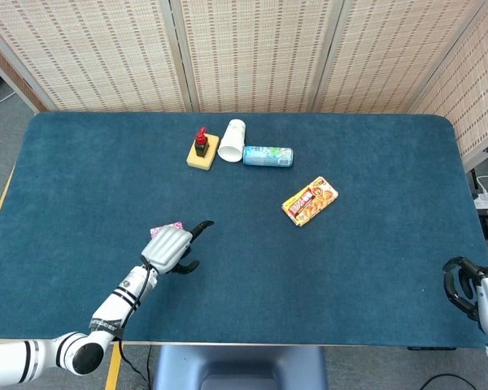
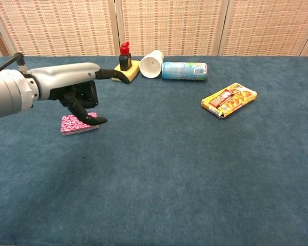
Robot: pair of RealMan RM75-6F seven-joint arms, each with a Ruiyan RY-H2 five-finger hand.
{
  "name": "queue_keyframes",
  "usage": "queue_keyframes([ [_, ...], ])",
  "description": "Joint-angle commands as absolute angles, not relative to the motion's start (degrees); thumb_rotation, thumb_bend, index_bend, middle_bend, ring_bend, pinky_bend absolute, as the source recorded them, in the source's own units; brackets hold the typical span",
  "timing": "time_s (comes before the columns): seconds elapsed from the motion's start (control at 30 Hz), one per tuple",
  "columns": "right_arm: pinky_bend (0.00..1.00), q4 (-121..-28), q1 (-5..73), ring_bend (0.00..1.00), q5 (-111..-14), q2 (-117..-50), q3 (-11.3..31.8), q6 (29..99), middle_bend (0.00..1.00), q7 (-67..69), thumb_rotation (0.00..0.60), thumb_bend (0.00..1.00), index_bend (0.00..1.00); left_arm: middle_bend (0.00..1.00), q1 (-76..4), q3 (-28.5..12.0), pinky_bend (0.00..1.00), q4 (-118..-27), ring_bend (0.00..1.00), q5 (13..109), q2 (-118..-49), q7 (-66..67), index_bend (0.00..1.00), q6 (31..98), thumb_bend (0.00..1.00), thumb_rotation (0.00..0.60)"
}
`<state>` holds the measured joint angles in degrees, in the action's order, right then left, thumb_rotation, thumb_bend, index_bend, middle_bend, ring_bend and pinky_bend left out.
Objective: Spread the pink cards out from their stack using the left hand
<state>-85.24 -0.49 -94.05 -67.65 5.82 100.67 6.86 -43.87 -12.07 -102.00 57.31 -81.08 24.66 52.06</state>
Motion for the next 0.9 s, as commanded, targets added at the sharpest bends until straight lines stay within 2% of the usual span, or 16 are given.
queue_keyframes([
  [0.03, 0.87, -85.2, -0.5, 0.87, -94.1, -67.7, 5.8, 100.7, 0.91, 6.8, 0.600, 0.50, 0.97, 1.00, -45.2, -10.9, 1.00, -97.9, 1.00, 57.6, -84.6, 27.5, 0.10, 53.3, 0.32, 0.600],
  [0.2, 0.87, -85.2, -0.6, 0.87, -94.0, -67.6, 5.8, 100.8, 0.91, 7.1, 0.600, 0.50, 0.97, 1.00, -46.0, -10.6, 1.00, -94.6, 1.00, 55.3, -88.3, 30.6, 0.16, 56.3, 0.32, 0.600],
  [0.5, 0.87, -85.2, -0.6, 0.87, -94.0, -67.5, 5.7, 100.8, 0.91, 7.1, 0.600, 0.50, 0.97, 1.00, -46.4, -9.4, 1.00, -91.4, 1.00, 50.5, -90.8, 35.9, 0.31, 59.4, 0.32, 0.600],
  [0.6, 0.87, -85.2, -0.6, 0.87, -94.2, -67.6, 5.6, 100.9, 0.91, 7.0, 0.600, 0.50, 0.97, 1.00, -46.6, -9.4, 1.00, -91.1, 1.00, 47.9, -91.4, 37.9, 0.28, 60.3, 0.32, 0.600],
  [0.77, 0.87, -85.2, -0.6, 0.87, -94.1, -67.6, 5.6, 100.7, 0.91, 6.9, 0.600, 0.50, 0.97, 1.00, -47.2, -9.6, 1.00, -90.9, 1.00, 43.1, -92.2, 41.4, 0.18, 61.6, 0.32, 0.600],
  [0.9, 0.87, -85.3, -0.5, 0.87, -94.1, -67.5, 5.6, 100.6, 0.91, 6.9, 0.600, 0.50, 0.97, 1.00, -47.4, -9.8, 1.00, -90.8, 1.00, 41.8, -92.6, 42.5, 0.15, 62.3, 0.32, 0.600],
])
